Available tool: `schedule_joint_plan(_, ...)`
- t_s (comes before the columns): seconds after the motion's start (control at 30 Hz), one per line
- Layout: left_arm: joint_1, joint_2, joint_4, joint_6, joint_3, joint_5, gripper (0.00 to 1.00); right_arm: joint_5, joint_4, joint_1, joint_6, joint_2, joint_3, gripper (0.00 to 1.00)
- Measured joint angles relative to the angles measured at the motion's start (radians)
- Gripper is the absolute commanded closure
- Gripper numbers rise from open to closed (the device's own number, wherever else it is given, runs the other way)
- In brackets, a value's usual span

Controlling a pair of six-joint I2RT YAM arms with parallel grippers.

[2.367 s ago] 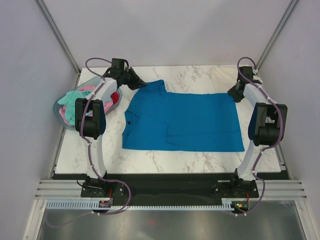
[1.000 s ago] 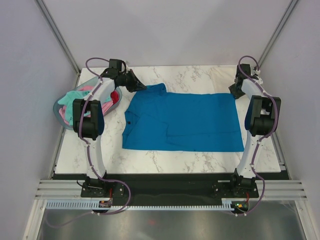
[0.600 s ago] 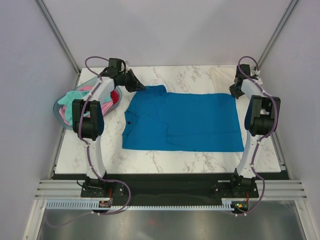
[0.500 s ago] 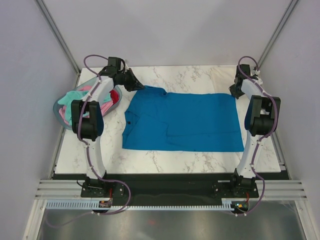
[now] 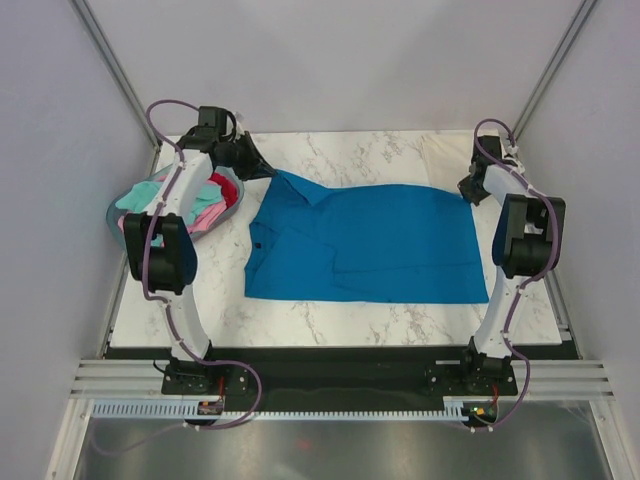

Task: Fold and stack the t-shirts
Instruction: Fold the tshirt

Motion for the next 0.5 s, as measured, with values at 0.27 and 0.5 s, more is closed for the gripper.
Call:
schedule_joint_plan(0.27,0.016,-0.114,-0.036,0.016,-0.092,0.042,0.98,-0.028,0.040,-0.002,-0.076,-0.097,-0.114,1.00)
schedule_joint_plan(0.5,0.014,-0.238,-0.048,0.029,-0.274,0.068,0.98,-0.037,0.060,-0.002,-0.153,-0.216,-0.226,1.00)
